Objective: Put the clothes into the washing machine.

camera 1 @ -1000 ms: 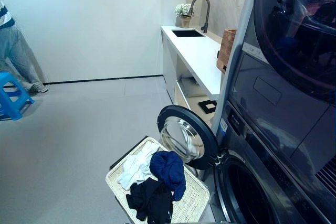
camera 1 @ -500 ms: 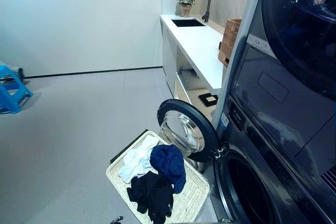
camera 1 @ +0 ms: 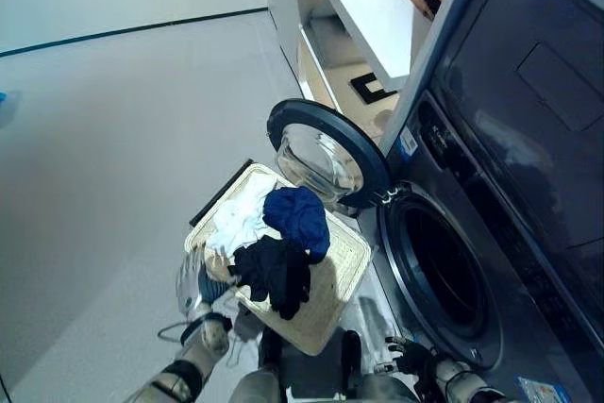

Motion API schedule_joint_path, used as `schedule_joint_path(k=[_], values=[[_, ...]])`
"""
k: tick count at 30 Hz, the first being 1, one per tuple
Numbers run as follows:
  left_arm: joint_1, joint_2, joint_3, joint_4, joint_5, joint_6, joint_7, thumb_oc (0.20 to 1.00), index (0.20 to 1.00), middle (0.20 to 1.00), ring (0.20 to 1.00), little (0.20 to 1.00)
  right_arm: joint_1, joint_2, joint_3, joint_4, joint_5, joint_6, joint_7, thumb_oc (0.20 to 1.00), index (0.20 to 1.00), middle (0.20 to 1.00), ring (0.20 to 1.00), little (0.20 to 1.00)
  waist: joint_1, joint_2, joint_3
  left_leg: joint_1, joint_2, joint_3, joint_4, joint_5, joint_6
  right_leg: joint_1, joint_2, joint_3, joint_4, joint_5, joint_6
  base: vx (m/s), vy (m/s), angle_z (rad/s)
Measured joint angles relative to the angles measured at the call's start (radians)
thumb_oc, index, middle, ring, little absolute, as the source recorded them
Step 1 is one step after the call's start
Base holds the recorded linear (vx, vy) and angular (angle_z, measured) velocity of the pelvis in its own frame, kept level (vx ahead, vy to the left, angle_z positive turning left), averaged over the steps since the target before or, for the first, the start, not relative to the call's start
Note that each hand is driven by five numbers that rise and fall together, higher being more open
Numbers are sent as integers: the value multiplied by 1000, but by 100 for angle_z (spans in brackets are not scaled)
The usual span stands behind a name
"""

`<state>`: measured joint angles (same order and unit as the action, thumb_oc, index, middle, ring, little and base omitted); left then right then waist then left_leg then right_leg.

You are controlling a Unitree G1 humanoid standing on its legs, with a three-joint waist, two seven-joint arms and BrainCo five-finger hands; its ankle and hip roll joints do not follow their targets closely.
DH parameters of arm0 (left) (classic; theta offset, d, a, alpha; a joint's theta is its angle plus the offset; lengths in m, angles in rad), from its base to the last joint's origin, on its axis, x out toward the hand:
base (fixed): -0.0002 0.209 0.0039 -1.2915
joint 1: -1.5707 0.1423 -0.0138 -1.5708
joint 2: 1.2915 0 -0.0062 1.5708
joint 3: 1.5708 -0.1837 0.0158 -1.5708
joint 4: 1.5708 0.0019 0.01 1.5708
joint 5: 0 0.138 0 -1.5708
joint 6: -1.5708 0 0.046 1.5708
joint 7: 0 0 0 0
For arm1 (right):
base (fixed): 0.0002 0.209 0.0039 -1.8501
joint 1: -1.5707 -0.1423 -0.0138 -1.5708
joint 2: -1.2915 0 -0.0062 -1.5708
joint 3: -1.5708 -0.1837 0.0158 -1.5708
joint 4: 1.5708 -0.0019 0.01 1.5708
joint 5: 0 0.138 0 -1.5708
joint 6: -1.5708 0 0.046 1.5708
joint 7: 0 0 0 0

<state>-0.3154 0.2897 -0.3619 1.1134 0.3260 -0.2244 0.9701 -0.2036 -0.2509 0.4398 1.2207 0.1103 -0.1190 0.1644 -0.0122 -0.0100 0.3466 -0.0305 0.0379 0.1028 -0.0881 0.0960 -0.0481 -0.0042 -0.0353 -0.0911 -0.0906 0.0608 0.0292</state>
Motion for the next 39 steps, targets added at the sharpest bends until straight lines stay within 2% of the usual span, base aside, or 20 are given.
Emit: schedule_joint_path(k=[2, 5, 7, 10, 13, 17, 20, 23, 25, 29, 32, 34, 38, 39], values=[[-38, -3, -6, -3, 8, 24, 14, 1000, 1000, 1000, 1000, 1000, -21, -2, 10, 6, 2, -3, -6, 1000, 1000, 1000, 1000, 1000, 0, -1, 8, -24, 1, 15, 0, -3, -1, -45, 0, 15, 3, 3, 7, -33, 56, -31], [-137, 0, -15, 6, 14, 68, 12, 1000, 1000, 1000, 1000, 1000, -127, -6, 28, -1, 28, -6, -18, 1000, 1000, 1000, 1000, 1000, -22, -2, 102, -73, -4, 39, 1, 16, 13, -98, -4, 28, 1, 42, 6, -37, 70, -28], [-172, 9, -50, 18, 15, 88, -1, 1000, 1000, 1000, 1000, 1000, -163, -6, 34, -3, 44, -8, -21, 1000, 1000, 1000, 1000, 1000, -30, -5, 140, -84, -8, 47, 0, 19, 18, -111, -7, 33, 0, 49, 8, -20, 53, -13], [-217, 18, -61, 20, 12, 113, -46, 1000, 1000, 1000, 1000, 1000, -167, -6, 51, -19, 78, -14, -22, 1000, 1000, 1000, 1000, 1000, -37, -9, 155, -90, -7, 60, 1, 17, 16, -125, -7, 43, 2, 50, 8, -75, 51, -12], [-290, 68, -95, 48, 11, 143, -122, 1000, 1000, 1000, 1000, 1000, -212, -6, 67, -36, 111, -17, -32, 1000, 1000, 1000, 1000, 1000, -54, -17, 176, -137, -5, 67, 1, 25, 18, -174, -5, 48, 1, 63, 4, -42, 34, -9], [-387, 82, -146, 90, -21, 197, -223, 1000, 1000, 1000, 1000, 1000, -247, -13, 86, -76, 179, -20, -52, 1000, 1000, 1000, 1000, 1000, -58, -20, 178, -231, -5, 85, 15, 28, 22, -283, -5, 56, 28, 67, 4, -23, 15, -13], [-423, 90, -187, 93, -27, 218, -251, 1000, 1000, 1000, 1000, 1000, -253, -15, 94, -117, 199, -20, -61, 1000, 1000, 1000, 1000, 1000, -84, -28, 181, -280, -4, 88, 28, 29, 22, -343, -5, 58, 52, 68, 4, -21, 1, -7], [-465, 97, -223, 92, -25, 217, -266, 1000, 1000, 1000, 1000, 1000, -265, -18, 110, -134, 205, -20, -71, 1000, 1000, 1000, 1000, 1000, -95, -38, 185, -326, -5, 92, 35, 30, 24, -396, -7, 58, 67, 68, 3, -6, -3, -5], [-502, 109, -286, 92, -15, 216, -280, 1000, 1000, 1000, 1000, 1000, -265, -18, 129, -144, 217, -20, -79, 1000, 1000, 1000, 1000, 1000, -111, -45, 187, -356, -4, 92, 43, 30, 24, -427, -7, 59, 75, 68, 3, -3, -4, -2], [-529, 111, -331, 91, 21, 215, -304, 1000, 1000, 1000, 1000, 1000, -267, -22, 131, -147, 226, -20, -87, 1000, 1000, 1000, 1000, 1000, -114, -45, 186, -382, -4, 93, 51, 30, 24, -460, -7, 59, 91, 68, 3, -1, -9, -4], [-565, 114, -416, 92, 64, 232, -365, 1000, 1000, 1000, 1000, 1000, -280, -25, 131, -151, 255, -20, -91, 1000, 1000, 1000, 1000, 1000, -132, -46, 185, -433, -3, 91, 68, 31, 25, -509, -8, 59, 104, 68, 3, 0, 0, 0], [-572, 115, -427, 92, 94, 244, -398, 1000, 1000, 1000, 1000, 1000, -295, -25, 131, -155, 267, -20, -95, 1000, 1000, 1000, 1000, 1000, -141, -47, 185, -454, -4, 91, 73, 33, 28, -531, -10, 60, 113, 69, 2, 0, 0, 0], [-597, 106, -485, 91, 115, 332, -545, 1000, 1000, 1000, 1000, 1000, -307, -33, 130, -174, 309, -20, -108, 1000, 1000, 1000, 1000, 1000, -143, -48, 185, -479, -5, 103, 78, 34, 29, -568, -11, 70, 129, 69, 2, 16, 12, -7], [-604, 105, -498, 90, 132, 370, -591, 1000, 1000, 1000, 1000, 1000, -309, -35, 130, -190, 318, -19, -108, 1000, 1000, 1000, 1000, 1000, -146, -48, 184, -489, -4, 105, 81, 35, 30, -583, -10, 73, 139, 69, 2, 10, 9, -3]])
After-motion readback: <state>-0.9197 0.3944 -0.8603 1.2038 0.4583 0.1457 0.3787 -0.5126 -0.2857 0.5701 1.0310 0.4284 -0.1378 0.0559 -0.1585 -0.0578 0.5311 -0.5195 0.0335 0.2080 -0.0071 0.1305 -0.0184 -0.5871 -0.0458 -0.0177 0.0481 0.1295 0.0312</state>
